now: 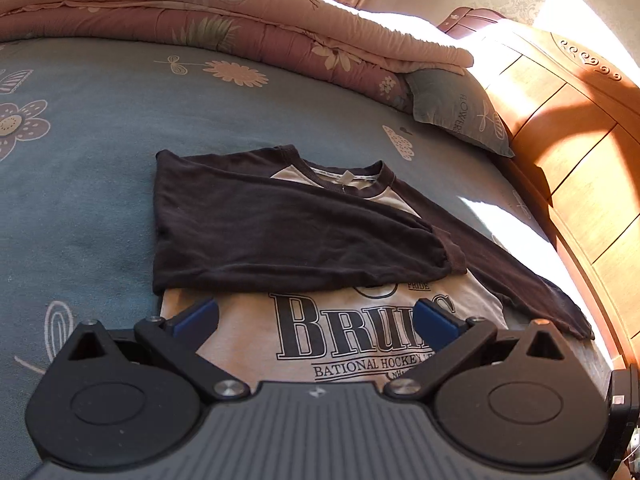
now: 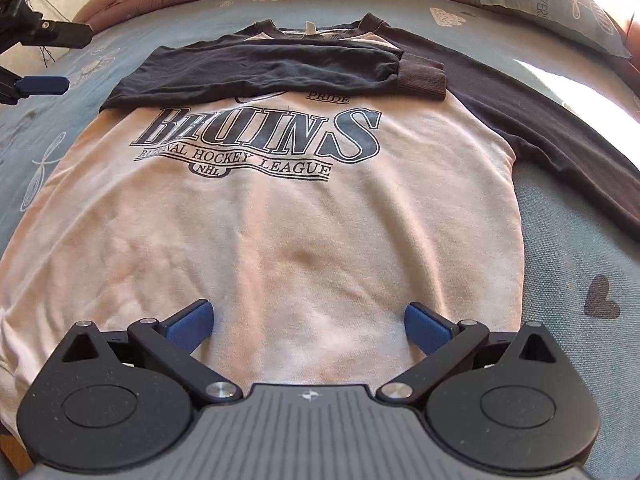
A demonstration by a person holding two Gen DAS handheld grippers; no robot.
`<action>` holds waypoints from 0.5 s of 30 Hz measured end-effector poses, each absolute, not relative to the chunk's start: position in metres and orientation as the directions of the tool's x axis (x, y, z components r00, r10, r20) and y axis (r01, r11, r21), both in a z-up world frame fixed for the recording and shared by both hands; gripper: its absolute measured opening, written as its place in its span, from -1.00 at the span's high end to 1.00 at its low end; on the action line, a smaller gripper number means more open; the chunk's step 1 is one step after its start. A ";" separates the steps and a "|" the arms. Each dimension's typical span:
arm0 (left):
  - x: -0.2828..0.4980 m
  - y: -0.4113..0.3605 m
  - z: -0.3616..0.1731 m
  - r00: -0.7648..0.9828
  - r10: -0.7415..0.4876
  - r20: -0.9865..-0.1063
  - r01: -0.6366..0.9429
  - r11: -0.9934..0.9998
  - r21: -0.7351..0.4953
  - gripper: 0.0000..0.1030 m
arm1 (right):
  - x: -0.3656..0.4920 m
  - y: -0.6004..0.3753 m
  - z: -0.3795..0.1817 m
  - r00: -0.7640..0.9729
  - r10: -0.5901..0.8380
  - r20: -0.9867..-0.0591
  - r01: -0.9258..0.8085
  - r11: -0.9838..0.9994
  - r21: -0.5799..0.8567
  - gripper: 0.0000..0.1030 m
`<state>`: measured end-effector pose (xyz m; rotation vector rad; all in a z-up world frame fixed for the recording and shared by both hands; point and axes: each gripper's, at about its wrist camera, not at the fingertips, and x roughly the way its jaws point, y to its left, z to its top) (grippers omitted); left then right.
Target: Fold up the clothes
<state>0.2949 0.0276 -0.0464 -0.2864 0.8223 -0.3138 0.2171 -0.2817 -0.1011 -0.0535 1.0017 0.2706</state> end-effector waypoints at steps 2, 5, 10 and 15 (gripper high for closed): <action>0.292 0.027 -0.066 0.637 -0.392 -0.663 0.198 0.915 -0.351 -0.99 | 0.216 -0.280 -0.104 0.526 0.184 -0.830 -0.238 0.969 0.064 -1.00; 0.293 0.020 -0.082 0.624 -0.407 -0.667 0.269 0.913 -0.306 -0.99 | 0.215 -0.280 -0.107 0.563 0.171 -0.808 -0.214 0.975 0.057 -1.00; 0.291 0.041 -0.103 0.584 -0.485 -0.651 0.286 0.874 -0.393 -0.98 | 0.214 -0.278 -0.107 0.591 0.157 -0.791 -0.201 0.979 0.044 -1.00; 0.291 0.089 -0.071 0.635 -0.500 -0.589 0.213 0.846 -0.489 -0.99 | 0.217 -0.254 -0.081 0.604 0.138 -0.785 -0.224 0.975 -0.001 -1.00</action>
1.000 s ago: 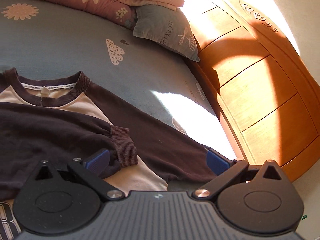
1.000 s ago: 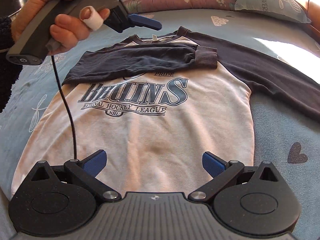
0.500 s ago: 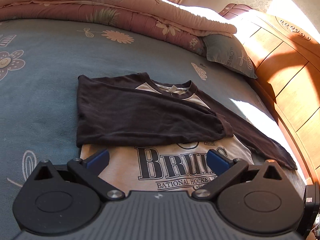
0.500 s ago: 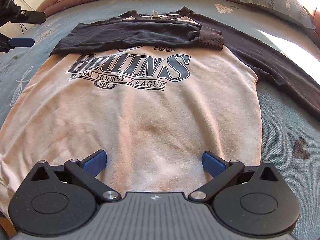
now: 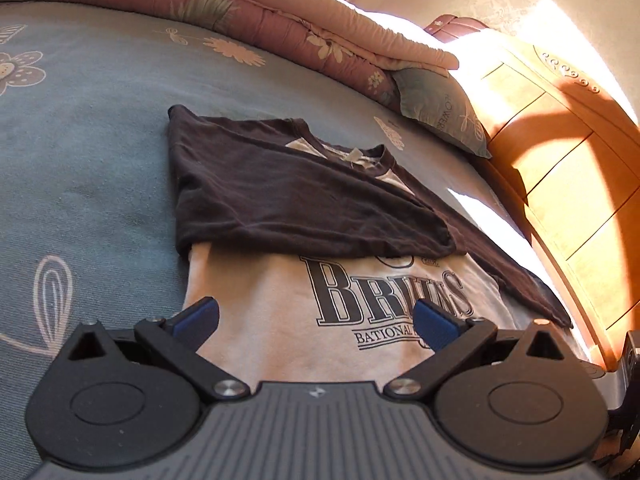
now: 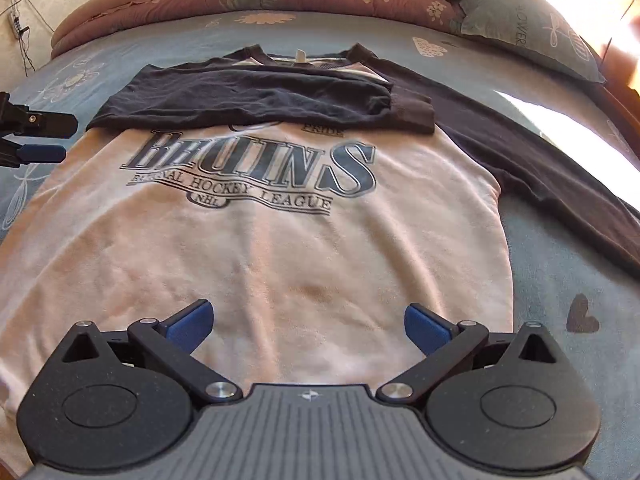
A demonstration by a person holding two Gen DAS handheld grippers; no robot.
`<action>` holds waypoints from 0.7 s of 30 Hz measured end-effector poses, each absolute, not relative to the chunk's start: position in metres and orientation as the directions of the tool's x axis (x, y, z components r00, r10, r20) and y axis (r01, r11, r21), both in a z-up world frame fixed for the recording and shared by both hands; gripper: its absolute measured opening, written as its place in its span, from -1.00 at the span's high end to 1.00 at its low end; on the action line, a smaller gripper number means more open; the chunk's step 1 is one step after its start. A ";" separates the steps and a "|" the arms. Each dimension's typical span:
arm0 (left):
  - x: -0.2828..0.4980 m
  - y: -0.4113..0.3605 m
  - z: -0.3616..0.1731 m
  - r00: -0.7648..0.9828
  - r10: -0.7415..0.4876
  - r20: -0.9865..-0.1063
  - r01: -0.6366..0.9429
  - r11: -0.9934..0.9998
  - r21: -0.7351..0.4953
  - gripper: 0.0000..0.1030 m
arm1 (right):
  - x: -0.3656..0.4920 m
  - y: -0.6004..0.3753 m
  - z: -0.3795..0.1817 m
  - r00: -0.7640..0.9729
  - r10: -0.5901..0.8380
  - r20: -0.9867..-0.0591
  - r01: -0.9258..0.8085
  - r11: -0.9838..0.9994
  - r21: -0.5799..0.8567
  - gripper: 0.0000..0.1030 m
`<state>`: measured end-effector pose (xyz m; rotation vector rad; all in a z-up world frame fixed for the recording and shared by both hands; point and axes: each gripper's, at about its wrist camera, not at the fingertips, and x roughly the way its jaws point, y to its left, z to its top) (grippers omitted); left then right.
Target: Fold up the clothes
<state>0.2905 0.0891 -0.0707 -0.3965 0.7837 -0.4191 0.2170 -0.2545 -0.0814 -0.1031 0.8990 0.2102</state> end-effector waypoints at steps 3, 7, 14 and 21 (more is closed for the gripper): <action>0.294 0.116 -0.061 0.654 -0.446 -0.611 0.157 0.870 -0.467 -0.99 | 0.236 -0.213 -0.050 0.624 0.261 -0.737 -0.376 0.927 0.010 -1.00; 0.294 0.147 -0.057 0.679 -0.332 -0.655 0.046 0.910 -0.413 -0.99 | 0.271 -0.145 -0.028 0.571 0.477 -0.668 -0.600 0.798 0.058 -1.00; 0.296 0.198 -0.052 0.715 -0.287 -0.637 -0.067 0.880 -0.471 -0.99 | 0.327 -0.045 -0.058 0.381 0.637 -0.670 -0.716 0.662 0.222 -1.00; 0.301 0.213 -0.059 0.721 -0.301 -0.624 -0.101 0.845 -0.525 -0.99 | 0.367 -0.010 -0.097 0.426 0.559 -0.712 -0.668 0.725 0.170 -1.00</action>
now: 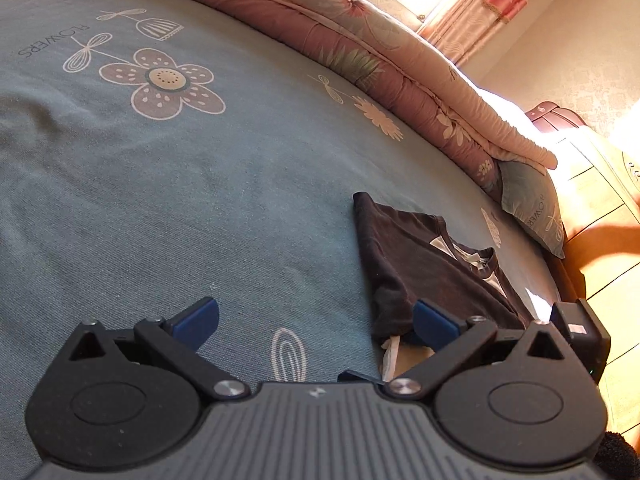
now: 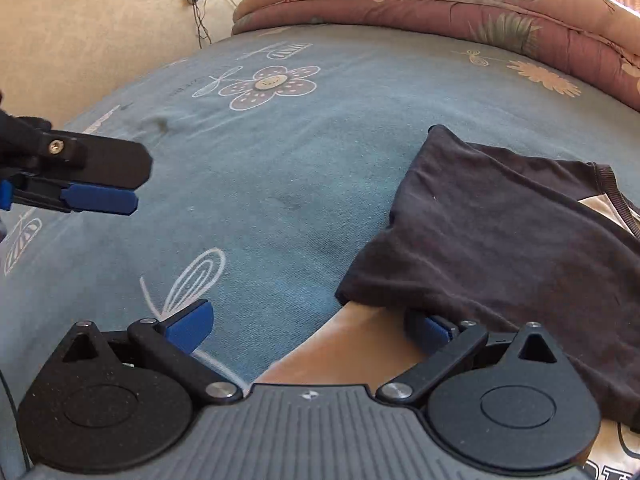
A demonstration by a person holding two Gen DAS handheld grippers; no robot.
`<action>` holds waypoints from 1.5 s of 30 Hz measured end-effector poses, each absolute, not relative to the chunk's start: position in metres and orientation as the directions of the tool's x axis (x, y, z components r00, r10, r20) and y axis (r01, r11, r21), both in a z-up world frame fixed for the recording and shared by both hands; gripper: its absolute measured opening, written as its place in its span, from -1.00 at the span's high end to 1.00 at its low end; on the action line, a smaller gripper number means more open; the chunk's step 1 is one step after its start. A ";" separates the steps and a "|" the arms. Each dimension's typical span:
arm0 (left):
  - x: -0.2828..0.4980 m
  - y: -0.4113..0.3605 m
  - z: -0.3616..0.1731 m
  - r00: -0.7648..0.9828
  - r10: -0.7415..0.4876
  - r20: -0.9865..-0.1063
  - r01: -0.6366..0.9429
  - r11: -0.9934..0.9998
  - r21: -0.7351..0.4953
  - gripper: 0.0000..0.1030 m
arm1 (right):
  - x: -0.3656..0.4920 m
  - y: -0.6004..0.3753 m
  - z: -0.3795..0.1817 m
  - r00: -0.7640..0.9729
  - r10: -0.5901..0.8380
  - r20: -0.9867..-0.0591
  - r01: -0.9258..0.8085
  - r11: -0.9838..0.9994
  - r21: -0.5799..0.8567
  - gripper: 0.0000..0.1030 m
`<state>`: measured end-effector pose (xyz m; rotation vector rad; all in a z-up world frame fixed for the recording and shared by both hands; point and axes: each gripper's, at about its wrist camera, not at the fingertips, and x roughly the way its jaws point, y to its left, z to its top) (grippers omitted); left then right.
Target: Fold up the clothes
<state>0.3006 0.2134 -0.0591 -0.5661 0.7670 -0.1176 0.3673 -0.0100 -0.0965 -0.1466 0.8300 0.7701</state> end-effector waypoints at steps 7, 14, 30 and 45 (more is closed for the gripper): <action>0.295 0.221 -0.054 0.753 -0.295 -0.589 -0.101 0.832 -0.546 -0.99 | 0.361 0.001 -0.090 0.532 0.592 -0.606 -0.702 0.708 0.075 -1.00; 0.294 0.224 -0.051 0.772 -0.312 -0.554 -0.086 0.813 -0.577 -0.99 | 0.350 0.017 -0.092 0.376 0.639 -0.671 -0.797 0.592 0.118 -1.00; 0.304 0.204 -0.062 0.732 -0.393 -0.556 -0.018 0.805 -0.593 -0.99 | 0.354 -0.058 -0.046 0.512 0.542 -0.667 -0.659 0.745 0.099 -1.00; 0.324 0.176 -0.099 0.672 -0.577 -0.464 0.094 0.688 -0.720 -0.98 | 0.257 -0.179 -0.062 0.420 0.604 -0.677 -0.603 0.744 0.289 -1.00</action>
